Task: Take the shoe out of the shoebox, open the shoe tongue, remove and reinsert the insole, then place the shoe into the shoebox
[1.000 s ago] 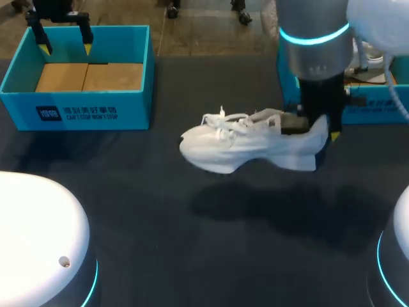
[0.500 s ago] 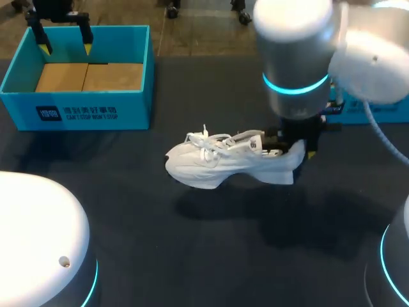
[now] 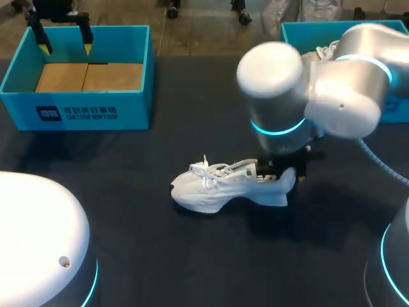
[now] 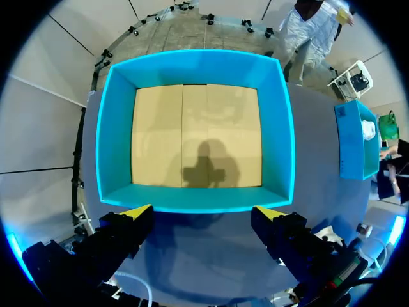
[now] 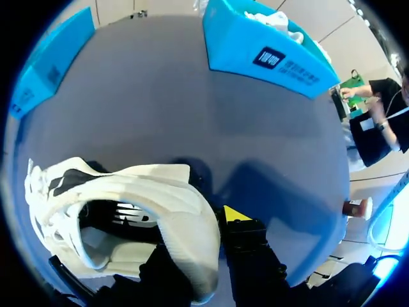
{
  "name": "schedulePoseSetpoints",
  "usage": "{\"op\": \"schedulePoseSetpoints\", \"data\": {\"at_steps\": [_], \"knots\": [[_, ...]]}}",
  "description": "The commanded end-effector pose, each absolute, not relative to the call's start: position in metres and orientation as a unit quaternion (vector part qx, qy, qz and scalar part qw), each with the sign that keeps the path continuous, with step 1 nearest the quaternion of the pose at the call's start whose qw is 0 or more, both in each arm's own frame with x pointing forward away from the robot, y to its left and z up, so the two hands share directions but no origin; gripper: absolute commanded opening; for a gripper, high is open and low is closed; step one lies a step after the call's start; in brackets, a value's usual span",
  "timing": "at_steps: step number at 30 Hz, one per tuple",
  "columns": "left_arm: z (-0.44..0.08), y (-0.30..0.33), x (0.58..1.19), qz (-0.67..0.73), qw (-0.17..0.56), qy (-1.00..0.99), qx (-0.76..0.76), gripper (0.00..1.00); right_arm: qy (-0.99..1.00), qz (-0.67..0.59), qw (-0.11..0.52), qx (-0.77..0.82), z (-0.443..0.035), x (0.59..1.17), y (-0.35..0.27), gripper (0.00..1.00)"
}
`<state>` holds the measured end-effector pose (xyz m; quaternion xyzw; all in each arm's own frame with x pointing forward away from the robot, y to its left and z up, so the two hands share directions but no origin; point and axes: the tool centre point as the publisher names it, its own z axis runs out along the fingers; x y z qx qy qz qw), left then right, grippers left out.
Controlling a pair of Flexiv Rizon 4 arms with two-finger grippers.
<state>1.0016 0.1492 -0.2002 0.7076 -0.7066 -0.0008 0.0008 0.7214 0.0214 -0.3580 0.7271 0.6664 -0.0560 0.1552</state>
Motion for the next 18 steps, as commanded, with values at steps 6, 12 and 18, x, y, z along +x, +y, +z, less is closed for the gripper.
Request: {"op": "schedulePoseSetpoints", "data": {"at_steps": [6,12,18], "knots": [[-0.200,0.150,1.001,0.000,0.001,-0.707,0.707,1.00,0.656,-0.076,0.163,0.733,-0.395,0.728,0.031,0.00],[-0.200,0.150,1.001,0.000,0.001,-0.707,0.707,1.00,0.656,-0.064,0.159,0.735,-0.389,0.725,0.027,0.31],[-0.200,0.150,1.001,0.000,0.001,-0.707,0.707,1.00,0.658,-0.055,0.153,0.735,-0.380,0.721,0.027,1.00]]}}
